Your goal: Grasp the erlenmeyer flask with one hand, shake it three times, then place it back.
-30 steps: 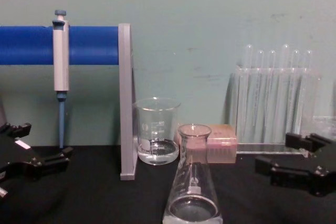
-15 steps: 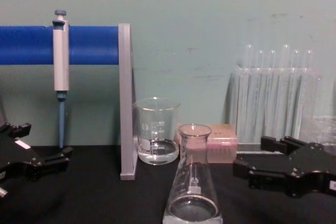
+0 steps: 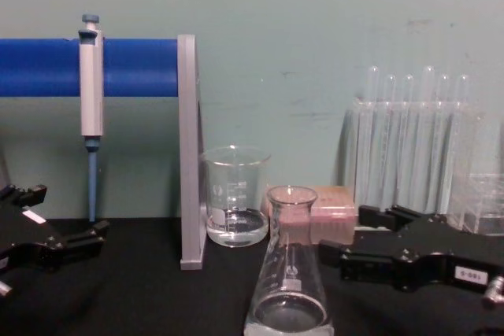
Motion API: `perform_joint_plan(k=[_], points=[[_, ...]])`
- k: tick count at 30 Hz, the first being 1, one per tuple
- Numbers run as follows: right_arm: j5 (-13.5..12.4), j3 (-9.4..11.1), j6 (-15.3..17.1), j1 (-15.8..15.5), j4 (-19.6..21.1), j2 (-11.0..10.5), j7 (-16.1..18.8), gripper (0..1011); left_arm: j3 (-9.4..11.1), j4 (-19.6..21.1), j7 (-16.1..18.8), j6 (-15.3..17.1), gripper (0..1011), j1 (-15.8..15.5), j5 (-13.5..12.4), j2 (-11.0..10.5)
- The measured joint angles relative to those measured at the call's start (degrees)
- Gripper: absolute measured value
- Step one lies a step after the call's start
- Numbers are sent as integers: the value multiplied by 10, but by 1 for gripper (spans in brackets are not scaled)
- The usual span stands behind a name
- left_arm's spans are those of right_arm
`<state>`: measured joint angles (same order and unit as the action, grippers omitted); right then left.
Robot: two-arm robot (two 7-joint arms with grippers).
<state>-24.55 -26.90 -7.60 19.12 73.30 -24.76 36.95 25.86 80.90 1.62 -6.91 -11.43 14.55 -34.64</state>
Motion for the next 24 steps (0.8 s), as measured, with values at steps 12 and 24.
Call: perform_joint_plan(k=[12,24], points=[[3,-15,-8,26,-30,19,15,1003,0,0,0,0,1001,0,0,0],[7,-27,-9,44,-52,37,19,1003,0,0,0,0,1001,0,0,0]])
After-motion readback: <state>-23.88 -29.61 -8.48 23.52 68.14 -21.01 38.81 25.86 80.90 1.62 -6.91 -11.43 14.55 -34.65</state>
